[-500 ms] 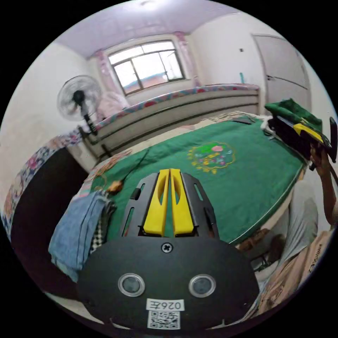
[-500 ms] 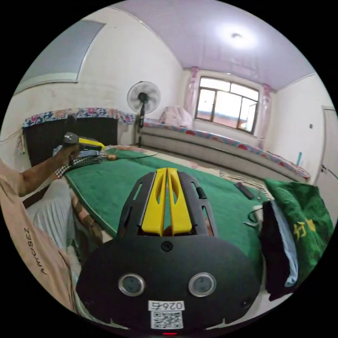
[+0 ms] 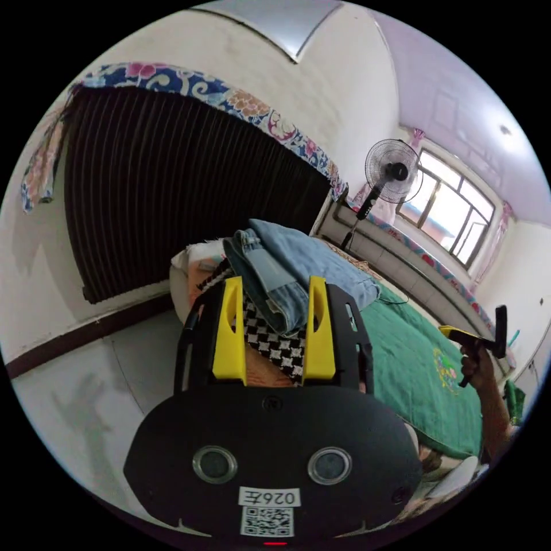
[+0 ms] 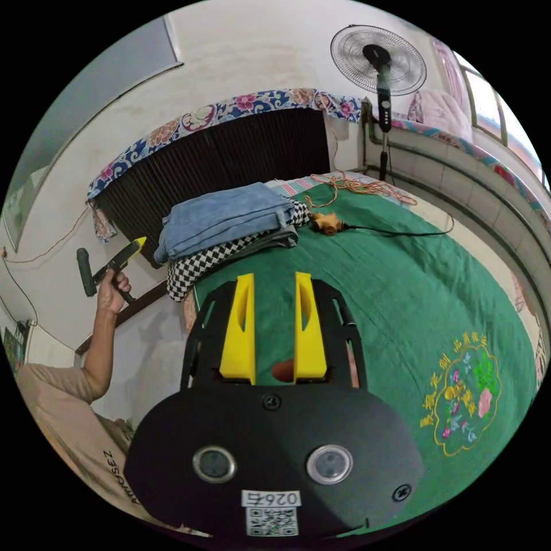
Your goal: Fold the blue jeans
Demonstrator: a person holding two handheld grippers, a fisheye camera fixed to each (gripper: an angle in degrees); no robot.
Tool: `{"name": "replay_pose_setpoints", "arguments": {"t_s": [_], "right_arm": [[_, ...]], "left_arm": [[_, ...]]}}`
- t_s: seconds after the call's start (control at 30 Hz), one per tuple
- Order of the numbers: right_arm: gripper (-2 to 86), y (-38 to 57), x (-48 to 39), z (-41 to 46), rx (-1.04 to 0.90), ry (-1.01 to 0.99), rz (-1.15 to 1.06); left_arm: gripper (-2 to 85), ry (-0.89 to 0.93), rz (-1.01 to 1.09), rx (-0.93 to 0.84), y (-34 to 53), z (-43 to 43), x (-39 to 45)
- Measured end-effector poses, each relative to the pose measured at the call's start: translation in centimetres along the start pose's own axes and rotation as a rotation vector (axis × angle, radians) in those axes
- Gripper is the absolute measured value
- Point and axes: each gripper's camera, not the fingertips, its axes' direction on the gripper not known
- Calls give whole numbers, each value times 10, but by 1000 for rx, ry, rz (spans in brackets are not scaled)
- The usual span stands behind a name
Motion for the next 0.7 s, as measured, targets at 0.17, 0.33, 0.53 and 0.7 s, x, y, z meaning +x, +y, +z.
{"name": "replay_pose_setpoints", "arguments": {"t_s": [0.17,0.33,0.53,0.7], "right_arm": [[100,-78,5,94,-25,-39,46],[107,-140,15,178,-25,-27,101],[98,-185,19,268,-145,-136,138],[9,-178,-37,266,-94,57,-145]], "left_arm": [[199,213,-72,-144,-76,16,-19],[169,122,-2,-143,-124,-9,-12],[180,148,43,-110,-179,-43,-8],[119,129,2,-85,-218,-77,-14]]}}
